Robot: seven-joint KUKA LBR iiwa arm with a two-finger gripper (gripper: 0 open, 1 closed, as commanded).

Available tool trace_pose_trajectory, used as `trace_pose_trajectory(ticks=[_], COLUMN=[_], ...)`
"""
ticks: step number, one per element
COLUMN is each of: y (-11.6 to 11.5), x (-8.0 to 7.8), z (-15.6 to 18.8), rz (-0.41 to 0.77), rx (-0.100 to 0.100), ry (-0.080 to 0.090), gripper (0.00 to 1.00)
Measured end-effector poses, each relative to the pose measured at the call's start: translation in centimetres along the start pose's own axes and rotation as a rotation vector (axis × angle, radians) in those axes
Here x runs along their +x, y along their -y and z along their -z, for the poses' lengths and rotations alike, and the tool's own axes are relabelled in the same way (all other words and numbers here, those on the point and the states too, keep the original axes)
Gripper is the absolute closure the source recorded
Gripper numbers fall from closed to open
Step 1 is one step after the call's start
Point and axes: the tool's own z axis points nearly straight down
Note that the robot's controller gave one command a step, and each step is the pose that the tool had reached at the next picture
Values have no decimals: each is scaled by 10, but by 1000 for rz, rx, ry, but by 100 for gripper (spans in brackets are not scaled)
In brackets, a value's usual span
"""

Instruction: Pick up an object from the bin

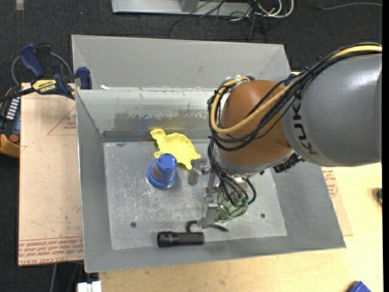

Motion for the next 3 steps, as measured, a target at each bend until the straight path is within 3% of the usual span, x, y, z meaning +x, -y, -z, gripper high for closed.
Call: trace_pose_trajectory(ticks=[1, 2, 3], y=[1, 59, 84], x=[-2, -10, -9], z=[4, -106, -37], rz=[-4, 76, 27], rx=[-1, 0, -1], ry=[8, -3, 9], gripper=[0, 0, 0])
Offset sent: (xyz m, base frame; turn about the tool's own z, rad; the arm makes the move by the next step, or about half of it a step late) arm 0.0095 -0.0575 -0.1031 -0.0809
